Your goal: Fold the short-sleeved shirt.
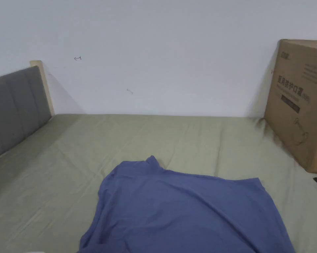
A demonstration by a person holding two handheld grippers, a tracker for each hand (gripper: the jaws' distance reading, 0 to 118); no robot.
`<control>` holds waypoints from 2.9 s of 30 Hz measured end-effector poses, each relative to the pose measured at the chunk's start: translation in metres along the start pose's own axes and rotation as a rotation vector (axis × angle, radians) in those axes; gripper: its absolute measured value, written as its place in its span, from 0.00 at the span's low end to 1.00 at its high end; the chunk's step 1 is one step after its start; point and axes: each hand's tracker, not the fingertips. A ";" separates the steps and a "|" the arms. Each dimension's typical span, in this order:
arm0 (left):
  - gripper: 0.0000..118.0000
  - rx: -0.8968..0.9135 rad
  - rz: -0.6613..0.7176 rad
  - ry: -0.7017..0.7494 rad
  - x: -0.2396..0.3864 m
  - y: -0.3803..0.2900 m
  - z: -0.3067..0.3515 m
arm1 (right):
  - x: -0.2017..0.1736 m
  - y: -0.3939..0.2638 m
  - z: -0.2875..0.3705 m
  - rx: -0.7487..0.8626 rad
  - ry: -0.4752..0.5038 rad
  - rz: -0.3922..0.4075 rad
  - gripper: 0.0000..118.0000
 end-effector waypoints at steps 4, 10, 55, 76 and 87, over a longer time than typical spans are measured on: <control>0.95 0.225 -0.023 -0.005 0.022 0.020 0.046 | -0.043 0.016 0.046 0.276 0.052 0.006 0.98; 0.74 0.576 0.084 -0.055 0.066 0.022 0.105 | -0.110 0.030 0.092 0.625 0.154 -0.025 0.92; 0.00 0.164 -0.028 -0.037 0.044 0.015 0.005 | -0.028 0.029 -0.027 -0.160 0.094 0.034 0.80; 0.00 0.139 0.050 -0.014 0.039 0.013 -0.008 | -0.016 0.014 -0.083 -0.355 0.030 0.138 0.12; 0.00 0.257 0.064 -0.048 0.038 0.118 -0.044 | -0.027 0.091 -0.062 -0.326 0.036 0.130 0.12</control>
